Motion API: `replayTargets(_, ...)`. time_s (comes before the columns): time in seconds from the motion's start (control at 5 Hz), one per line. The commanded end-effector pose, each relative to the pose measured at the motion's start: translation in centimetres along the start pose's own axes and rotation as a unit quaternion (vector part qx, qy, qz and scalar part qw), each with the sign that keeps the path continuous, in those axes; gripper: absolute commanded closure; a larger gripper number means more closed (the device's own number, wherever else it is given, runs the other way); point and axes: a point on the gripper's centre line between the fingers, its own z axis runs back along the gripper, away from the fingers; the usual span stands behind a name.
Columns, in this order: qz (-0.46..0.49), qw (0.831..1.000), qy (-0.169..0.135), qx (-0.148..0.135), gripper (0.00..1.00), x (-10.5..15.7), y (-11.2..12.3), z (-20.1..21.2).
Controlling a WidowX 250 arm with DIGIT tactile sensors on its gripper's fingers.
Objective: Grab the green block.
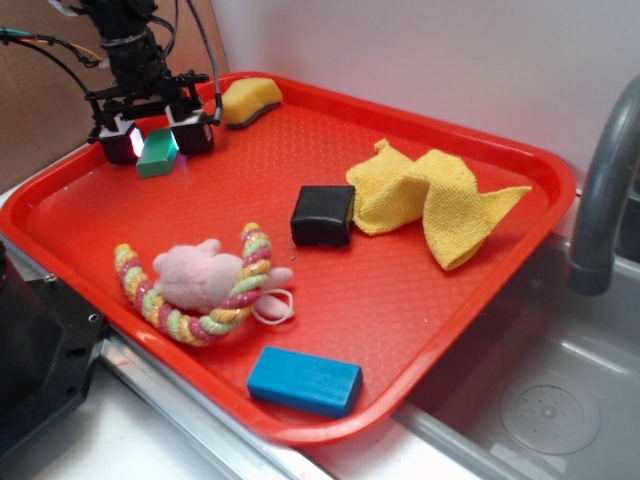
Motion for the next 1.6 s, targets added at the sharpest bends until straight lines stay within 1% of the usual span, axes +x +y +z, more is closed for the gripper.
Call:
replayTargets(0.0,-0.17,0.985,-0.006,-0.032,1.0,-2.5,-0.4,0.1)
replayTargets(0.2,-0.293,0.954,-0.041,-0.054,1.0,-9.9,0.1,4.4)
replayTargets(0.4,-0.353,0.931,-0.059,-0.065,1.0,-15.1,0.7,8.7)
replayTargets(0.6,-0.375,0.923,-0.062,-0.059,1.0,-17.2,-0.2,13.5)
replayTargets(0.8,-0.379,0.923,-0.043,-0.053,1.0,-14.3,-4.5,18.6)
replayTargets(1.0,-0.376,0.926,-0.036,-0.028,1.0,-11.9,-8.8,22.2)
replayTargets(1.2,-0.375,0.926,-0.039,-0.019,1.0,-11.7,-8.8,22.0)
replayTargets(1.4,-0.377,0.925,-0.049,-0.021,1.0,-12.2,-8.3,22.1)
